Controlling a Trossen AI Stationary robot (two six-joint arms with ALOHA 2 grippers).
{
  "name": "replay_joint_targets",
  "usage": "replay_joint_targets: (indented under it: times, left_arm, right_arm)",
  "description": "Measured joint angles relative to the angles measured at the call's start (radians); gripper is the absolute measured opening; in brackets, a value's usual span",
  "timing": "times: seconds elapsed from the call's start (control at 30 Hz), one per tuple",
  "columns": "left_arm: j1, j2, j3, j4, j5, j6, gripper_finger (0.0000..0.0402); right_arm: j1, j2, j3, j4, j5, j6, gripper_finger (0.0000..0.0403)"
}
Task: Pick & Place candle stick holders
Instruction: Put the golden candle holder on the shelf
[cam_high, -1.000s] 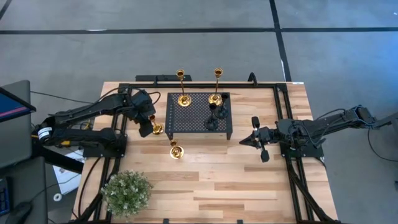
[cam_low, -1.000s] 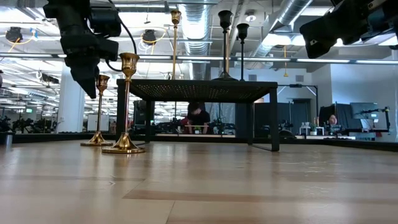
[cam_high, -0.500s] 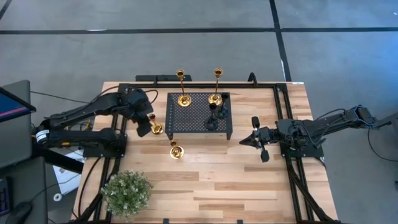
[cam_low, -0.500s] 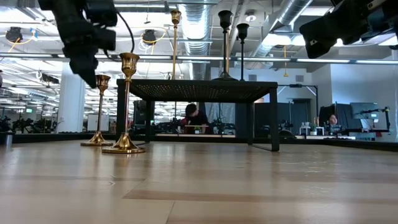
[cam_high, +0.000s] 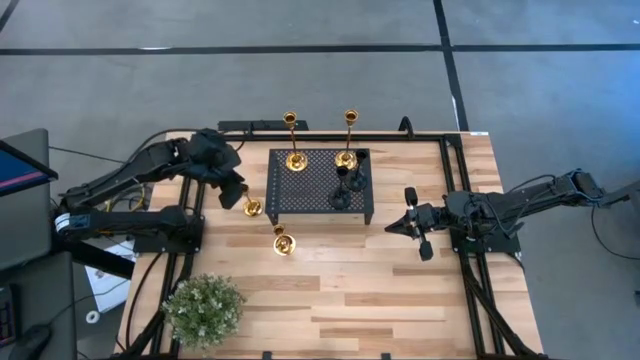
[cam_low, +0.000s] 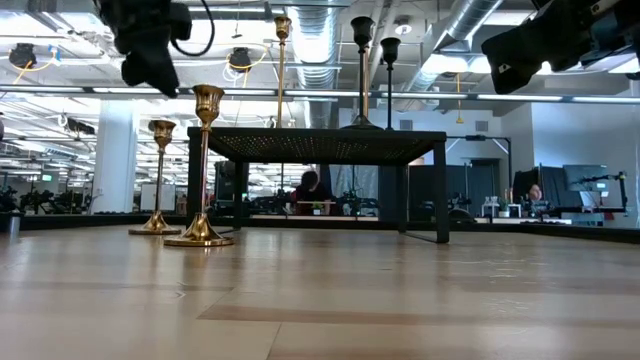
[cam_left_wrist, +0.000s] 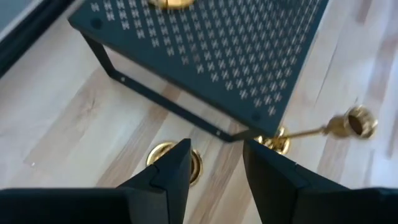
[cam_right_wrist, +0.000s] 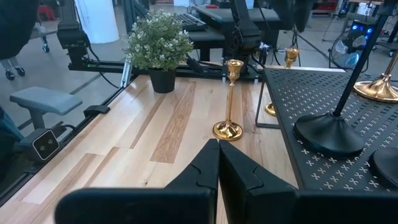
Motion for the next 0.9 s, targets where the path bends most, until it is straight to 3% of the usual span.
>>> replay_joint_targets:
  times: [0.2,0.43,0.73,0.9]
  left_arm:
    - [0.0,0.0,0.051,0.024,-0.013,-0.023,0.0145]
    - [0.0,0.044,0.058,0.045,-0.114,-0.081,0.0145]
    - [0.0,0.166,0.058,0.022,-0.114,-0.118,0.0145]
    - [0.0,0.162,0.057,-0.073,-0.114,-0.045,0.0145]
  right_arm:
    - [0.0,0.0,0.0,0.0,0.0,0.0,0.0]
    - [0.0,0.0,0.0,0.009,0.0,0.0,0.0]
    - [0.001,0.0,0.0,0.009,0.0,0.0,0.0]
    - [0.001,0.0,0.0,0.006,0.0,0.0,0.0]
